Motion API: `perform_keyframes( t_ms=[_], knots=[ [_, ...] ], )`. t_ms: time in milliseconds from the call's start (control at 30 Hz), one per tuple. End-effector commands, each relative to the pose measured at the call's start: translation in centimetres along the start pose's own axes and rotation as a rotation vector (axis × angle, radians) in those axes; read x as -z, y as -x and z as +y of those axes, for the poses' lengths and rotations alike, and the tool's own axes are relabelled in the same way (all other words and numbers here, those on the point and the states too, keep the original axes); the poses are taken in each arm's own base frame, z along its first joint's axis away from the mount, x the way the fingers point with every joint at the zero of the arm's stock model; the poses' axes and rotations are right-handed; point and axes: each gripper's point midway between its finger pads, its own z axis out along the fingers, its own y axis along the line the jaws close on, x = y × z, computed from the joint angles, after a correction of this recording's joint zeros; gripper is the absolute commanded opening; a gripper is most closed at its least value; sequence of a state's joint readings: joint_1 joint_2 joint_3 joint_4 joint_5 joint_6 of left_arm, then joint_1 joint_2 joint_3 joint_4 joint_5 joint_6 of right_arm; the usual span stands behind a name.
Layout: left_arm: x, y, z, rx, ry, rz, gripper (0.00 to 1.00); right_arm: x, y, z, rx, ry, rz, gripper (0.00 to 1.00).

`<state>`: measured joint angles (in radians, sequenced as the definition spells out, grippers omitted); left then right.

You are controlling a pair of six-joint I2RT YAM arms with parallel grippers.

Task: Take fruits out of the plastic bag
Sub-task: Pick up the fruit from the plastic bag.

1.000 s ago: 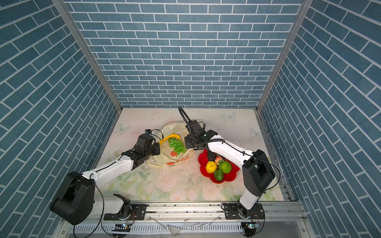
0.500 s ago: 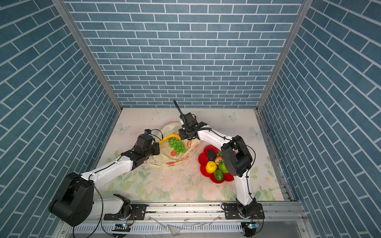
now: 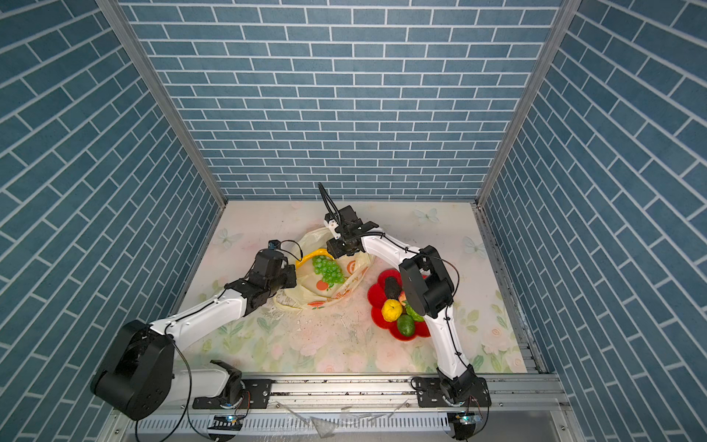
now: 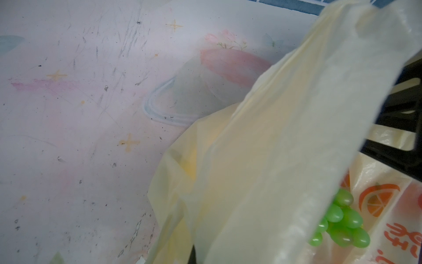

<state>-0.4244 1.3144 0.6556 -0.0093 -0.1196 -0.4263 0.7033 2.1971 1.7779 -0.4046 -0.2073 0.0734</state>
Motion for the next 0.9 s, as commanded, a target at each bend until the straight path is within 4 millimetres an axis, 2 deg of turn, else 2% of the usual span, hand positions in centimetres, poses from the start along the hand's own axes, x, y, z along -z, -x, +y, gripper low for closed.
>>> perform_keyframes(
  t_ms=[0, 500, 733, 867],
  knots=[
    [-0.1, -0.4, 0.4, -0.008, 0.017, -0.002, 0.03, -0.6, 0.4, 0.9, 0.078, 0.047, 0.002, 0.52],
    [-0.4, -0.5, 0.2, -0.011, 0.013, 0.011, 0.03, -3.7, 0.6, 0.5, 0.111, 0.051, -0.006, 0.61],
    [-0.3, -0.5, 0.3, -0.011, 0.015, 0.01, 0.03, -5.1, 0.7, 0.5, 0.108, 0.061, -0.002, 0.56],
    [-0.4, -0.6, 0.3, -0.011, 0.015, 0.012, 0.03, -5.1, 0.8, 0.7, 0.109, 0.068, -0.002, 0.47]
  ],
)
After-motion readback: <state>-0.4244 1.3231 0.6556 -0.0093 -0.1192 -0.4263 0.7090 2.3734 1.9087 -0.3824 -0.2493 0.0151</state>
